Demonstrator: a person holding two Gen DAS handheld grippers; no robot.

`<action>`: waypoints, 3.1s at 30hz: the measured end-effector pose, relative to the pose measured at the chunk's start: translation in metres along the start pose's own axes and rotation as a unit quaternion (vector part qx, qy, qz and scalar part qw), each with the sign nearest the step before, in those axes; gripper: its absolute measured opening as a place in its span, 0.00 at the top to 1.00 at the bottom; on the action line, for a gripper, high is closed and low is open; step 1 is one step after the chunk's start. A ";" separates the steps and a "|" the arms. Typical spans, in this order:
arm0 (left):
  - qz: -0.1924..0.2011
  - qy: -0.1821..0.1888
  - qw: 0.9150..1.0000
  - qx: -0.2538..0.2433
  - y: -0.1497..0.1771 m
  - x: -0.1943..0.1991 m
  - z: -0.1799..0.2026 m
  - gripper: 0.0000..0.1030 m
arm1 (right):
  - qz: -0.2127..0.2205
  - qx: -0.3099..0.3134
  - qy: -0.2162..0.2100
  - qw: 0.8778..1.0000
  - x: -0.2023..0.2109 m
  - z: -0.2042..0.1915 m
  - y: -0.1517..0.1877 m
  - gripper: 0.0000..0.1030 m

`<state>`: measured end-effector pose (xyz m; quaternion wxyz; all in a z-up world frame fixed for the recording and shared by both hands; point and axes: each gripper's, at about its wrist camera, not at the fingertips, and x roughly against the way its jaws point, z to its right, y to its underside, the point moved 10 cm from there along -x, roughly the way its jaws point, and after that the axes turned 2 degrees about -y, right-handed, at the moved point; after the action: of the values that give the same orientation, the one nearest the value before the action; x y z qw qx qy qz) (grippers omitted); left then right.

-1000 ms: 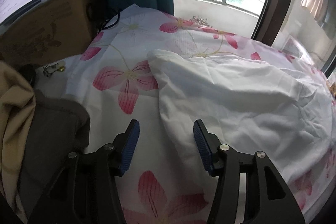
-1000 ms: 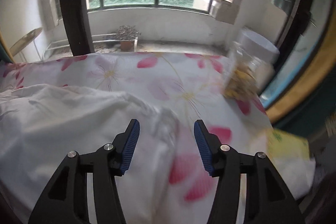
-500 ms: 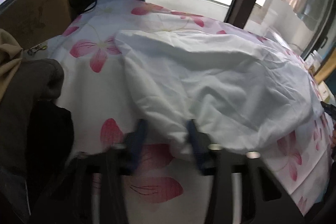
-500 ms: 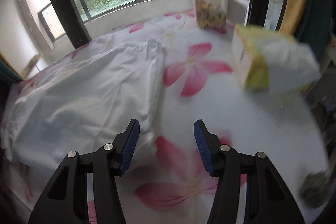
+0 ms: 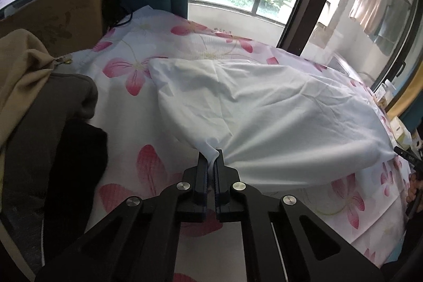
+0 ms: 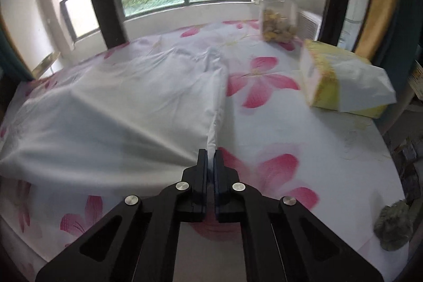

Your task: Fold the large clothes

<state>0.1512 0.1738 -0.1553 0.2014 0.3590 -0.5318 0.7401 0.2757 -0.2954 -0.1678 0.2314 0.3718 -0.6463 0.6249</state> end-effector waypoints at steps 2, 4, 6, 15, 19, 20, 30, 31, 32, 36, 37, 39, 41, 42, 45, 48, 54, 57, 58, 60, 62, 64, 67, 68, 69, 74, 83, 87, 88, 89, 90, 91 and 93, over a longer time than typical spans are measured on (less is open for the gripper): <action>0.000 0.003 1.000 -0.004 0.001 0.003 0.002 0.96 | 0.006 -0.002 0.003 1.000 0.010 0.006 0.000 0.98; -0.001 0.006 1.000 -0.009 0.004 0.005 0.005 0.96 | 0.014 -0.003 0.007 1.000 0.020 0.010 0.000 0.98; 0.000 0.009 1.000 -0.009 0.008 0.008 0.006 0.96 | 0.021 -0.007 0.009 1.000 0.028 0.012 0.000 0.98; -0.012 0.016 1.000 -0.009 0.029 0.017 0.010 0.96 | 0.024 -0.014 0.028 0.999 0.050 0.020 0.027 0.98; -0.019 0.015 1.000 -0.011 0.039 0.018 0.010 0.96 | 0.015 -0.018 0.034 0.999 0.053 0.024 0.045 0.98; -0.020 0.014 1.000 -0.013 0.040 0.019 0.010 0.96 | 0.013 -0.020 0.035 0.999 0.053 0.025 0.048 0.98; -0.044 0.023 0.999 -0.019 0.060 0.016 0.009 0.95 | 0.007 -0.040 0.038 0.998 0.059 0.036 0.069 0.98; -0.045 0.022 0.999 -0.017 0.060 0.016 0.009 0.94 | 0.008 -0.040 0.039 0.998 0.059 0.036 0.068 0.98; -0.046 0.021 0.999 -0.015 0.060 0.017 0.008 0.90 | 0.008 -0.041 0.038 0.998 0.059 0.037 0.068 0.98; -0.032 0.013 0.999 0.008 0.053 0.029 0.002 0.71 | 0.011 -0.043 0.039 0.998 0.060 0.039 0.066 0.98; -0.026 0.013 1.000 0.011 0.050 0.033 0.002 0.71 | 0.012 -0.043 0.039 0.998 0.060 0.040 0.065 0.98; -0.012 0.012 1.000 0.010 0.041 0.043 0.005 0.70 | 0.014 -0.043 0.038 0.998 0.062 0.041 0.064 0.98; 0.005 0.009 1.000 -0.001 0.032 0.053 0.015 0.64 | 0.014 -0.043 0.036 0.998 0.062 0.042 0.063 0.98; 0.010 0.010 1.000 -0.007 0.028 0.055 0.020 0.63 | 0.014 -0.043 0.034 0.998 0.061 0.042 0.063 0.98; 0.025 0.024 0.999 -0.026 0.017 0.059 0.044 0.60 | 0.012 -0.044 0.030 0.999 0.060 0.041 0.064 0.98; 0.021 0.042 0.998 -0.039 0.014 0.049 0.071 0.58 | 0.011 -0.048 0.024 0.999 0.059 0.042 0.067 0.97; -0.006 0.077 0.995 -0.064 0.023 0.018 0.116 0.57 | 0.015 -0.055 0.019 0.998 0.058 0.045 0.067 0.97; -0.025 0.087 0.994 -0.056 0.028 0.005 0.125 0.57 | 0.015 -0.059 0.016 0.998 0.056 0.045 0.065 0.96; -0.028 0.089 0.994 -0.054 0.029 0.003 0.128 0.57 | 0.013 -0.059 0.015 0.998 0.056 0.045 0.065 0.94; -0.029 0.087 0.994 -0.056 0.028 0.001 0.132 0.57 | 0.003 -0.062 0.022 0.998 0.056 0.048 0.064 0.93; -0.024 0.084 0.995 -0.057 0.023 0.003 0.135 0.57 | 0.011 -0.066 0.023 0.997 0.061 0.050 0.057 0.87; -0.018 0.084 0.995 -0.055 0.018 0.005 0.137 0.54 | 0.023 -0.068 0.027 0.997 0.067 0.053 0.048 0.58; -0.005 0.089 0.994 -0.061 0.011 0.010 0.150 0.50 | 0.043 -0.071 0.009 0.997 0.075 0.050 0.039 0.36; -0.003 0.093 0.994 -0.065 0.009 0.011 0.154 0.49 | 0.047 -0.069 0.003 0.997 0.077 0.048 0.036 0.36; -0.001 0.098 0.993 -0.069 0.008 0.012 0.159 0.49 | 0.044 -0.066 0.000 0.997 0.079 0.045 0.036 0.36; 0.007 0.118 0.989 -0.092 0.008 0.016 0.183 0.49 | 0.027 -0.063 -0.020 0.997 0.079 0.028 0.047 0.36; -0.005 0.151 0.981 -0.119 0.017 0.002 0.207 0.48 | -0.033 -0.065 -0.073 0.995 0.066 -0.015 0.079 0.25; -0.026 0.153 0.980 -0.126 0.026 -0.014 0.206 0.48 | -0.051 -0.066 -0.091 0.992 0.061 -0.030 0.088 0.18; -0.033 0.153 0.980 -0.127 0.029 -0.019 0.206 0.48 | -0.047 -0.067 -0.091 0.992 0.060 -0.032 0.089 0.14; -0.036 0.153 0.979 -0.126 0.032 -0.022 0.206 0.48 | -0.041 -0.073 -0.093 0.992 0.059 -0.035 0.088 0.13; -0.041 0.155 0.979 -0.125 0.035 -0.025 0.206 0.48 | -0.035 -0.081 -0.096 0.992 0.058 -0.037 0.086 0.12; -0.050 0.157 0.978 -0.125 0.038 -0.029 0.206 0.48 | -0.032 -0.087 -0.099 0.991 0.057 -0.037 0.085 0.11; -0.055 0.157 0.978 -0.125 0.043 -0.034 0.207 0.48 | -0.023 -0.104 -0.112 0.988 0.053 -0.042 0.079 0.11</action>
<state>0.2101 -0.0309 -0.1716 0.3666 0.2389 -0.5613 0.7024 0.1748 -0.2695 -0.1728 0.2091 0.4286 -0.7207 0.5031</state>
